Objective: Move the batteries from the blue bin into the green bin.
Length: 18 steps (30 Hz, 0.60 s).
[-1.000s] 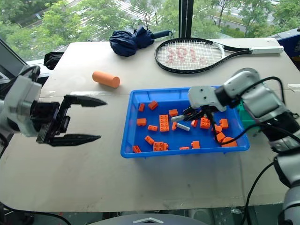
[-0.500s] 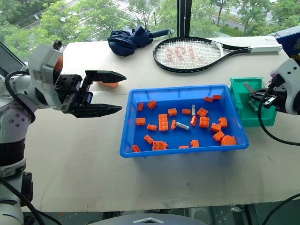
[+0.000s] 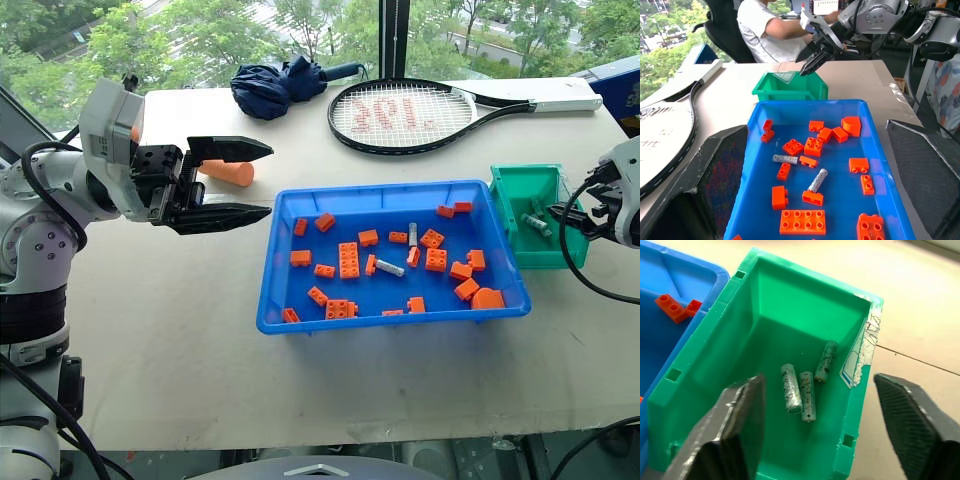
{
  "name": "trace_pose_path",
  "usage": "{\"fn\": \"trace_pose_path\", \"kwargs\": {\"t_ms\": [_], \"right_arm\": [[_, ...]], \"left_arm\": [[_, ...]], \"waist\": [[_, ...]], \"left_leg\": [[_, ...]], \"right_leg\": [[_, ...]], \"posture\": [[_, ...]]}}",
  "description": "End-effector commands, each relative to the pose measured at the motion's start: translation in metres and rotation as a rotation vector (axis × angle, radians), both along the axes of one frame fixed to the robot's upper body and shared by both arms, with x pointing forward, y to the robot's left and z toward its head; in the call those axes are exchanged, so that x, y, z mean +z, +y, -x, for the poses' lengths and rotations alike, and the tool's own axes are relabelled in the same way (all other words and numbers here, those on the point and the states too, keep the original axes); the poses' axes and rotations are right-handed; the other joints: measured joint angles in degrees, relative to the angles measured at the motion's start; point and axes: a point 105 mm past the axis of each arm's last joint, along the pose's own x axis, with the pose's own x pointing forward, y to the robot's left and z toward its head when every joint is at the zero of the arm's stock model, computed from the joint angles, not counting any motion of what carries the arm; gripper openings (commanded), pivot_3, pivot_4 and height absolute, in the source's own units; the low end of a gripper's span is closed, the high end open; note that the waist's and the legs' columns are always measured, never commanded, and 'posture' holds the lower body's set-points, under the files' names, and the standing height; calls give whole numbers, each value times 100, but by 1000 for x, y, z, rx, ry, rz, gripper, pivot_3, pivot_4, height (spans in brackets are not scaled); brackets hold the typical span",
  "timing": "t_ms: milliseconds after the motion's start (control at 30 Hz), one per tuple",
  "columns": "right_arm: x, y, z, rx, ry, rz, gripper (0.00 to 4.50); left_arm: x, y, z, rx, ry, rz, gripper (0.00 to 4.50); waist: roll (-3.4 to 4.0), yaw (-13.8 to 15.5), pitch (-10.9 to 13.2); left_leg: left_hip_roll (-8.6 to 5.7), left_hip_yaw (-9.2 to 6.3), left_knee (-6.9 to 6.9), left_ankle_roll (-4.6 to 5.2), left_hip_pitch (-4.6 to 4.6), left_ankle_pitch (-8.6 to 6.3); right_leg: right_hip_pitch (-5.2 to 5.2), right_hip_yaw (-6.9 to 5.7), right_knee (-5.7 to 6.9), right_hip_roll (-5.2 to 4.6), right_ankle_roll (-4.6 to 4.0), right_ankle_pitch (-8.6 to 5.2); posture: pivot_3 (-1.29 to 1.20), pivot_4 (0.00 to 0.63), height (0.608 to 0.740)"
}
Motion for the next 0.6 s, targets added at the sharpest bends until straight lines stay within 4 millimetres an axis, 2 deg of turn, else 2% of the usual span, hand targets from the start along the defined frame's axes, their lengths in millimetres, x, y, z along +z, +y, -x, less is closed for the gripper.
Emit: {"fn": "trace_pose_path", "kwargs": {"t_ms": [33,67,167,300,433,600], "right_arm": [[25,53,2,234,-78,-12,4462],[23,75,3,321,-69,-22,4462],[10,121,9,501,-32,-39,4462],[-18,165,14,631,64,-74,4462],[-40,192,19,721,130,-40,4462],[-55,210,17,785,164,17,4462]], "left_arm": [[1,6,8,2,-30,-46,4500],[-5,9,10,-1,-24,-76,4500],[-15,18,12,12,-8,-133,4500],[-27,26,15,44,12,-192,4500],[-34,32,21,59,35,-238,4500],[-41,40,25,97,51,-287,4500]], "waist": [[0,-37,0],[0,-82,0],[0,-133,0],[-5,-116,0],[-10,-11,4],[-15,-29,6]], "left_leg": [[0,0,0,0,0,0],[0,1,-1,0,0,0],[4,2,-6,-2,2,0],[1,1,0,-1,-3,0],[-1,0,4,-1,-5,0],[-1,-2,5,-1,-5,0]], "right_leg": [[-2,1,2,0,0,0],[-4,2,4,1,0,0],[-8,5,8,5,-1,-1],[-7,3,6,1,-1,0],[-7,1,6,-1,-1,0],[-8,-2,8,0,-1,-1]], "posture": [[0,150,740],[0,150,740],[0,150,740],[0,150,740],[0,150,740],[0,150,740]]}}
